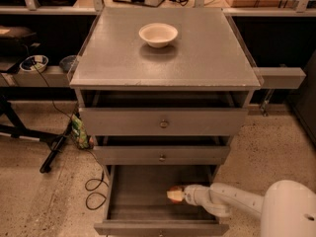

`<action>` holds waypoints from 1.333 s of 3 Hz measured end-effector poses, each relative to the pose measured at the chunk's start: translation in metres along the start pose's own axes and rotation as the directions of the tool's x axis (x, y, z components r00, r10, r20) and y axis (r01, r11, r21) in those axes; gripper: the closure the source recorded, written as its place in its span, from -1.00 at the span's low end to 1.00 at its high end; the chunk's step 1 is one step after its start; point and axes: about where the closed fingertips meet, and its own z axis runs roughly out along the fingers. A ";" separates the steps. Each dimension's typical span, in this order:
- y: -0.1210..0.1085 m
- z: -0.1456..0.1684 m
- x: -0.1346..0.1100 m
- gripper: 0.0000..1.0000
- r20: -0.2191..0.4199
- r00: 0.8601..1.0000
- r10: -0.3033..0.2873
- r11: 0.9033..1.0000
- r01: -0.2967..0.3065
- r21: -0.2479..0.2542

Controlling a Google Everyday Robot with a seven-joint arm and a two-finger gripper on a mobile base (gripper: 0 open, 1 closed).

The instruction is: Place apple into bottom drawer

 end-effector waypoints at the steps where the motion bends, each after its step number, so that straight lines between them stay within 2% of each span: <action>1: -0.010 0.011 0.012 1.00 -0.012 0.999 0.034 0.999 -0.034 0.022; 2: -0.011 0.012 0.013 0.68 -0.013 0.999 0.037 0.999 -0.036 0.024; 4: -0.011 0.012 0.013 -0.25 -0.013 0.999 0.037 0.999 -0.036 0.024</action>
Offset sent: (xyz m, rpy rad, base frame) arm 0.0010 -0.0030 -0.0188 -0.0069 0.0275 -0.0311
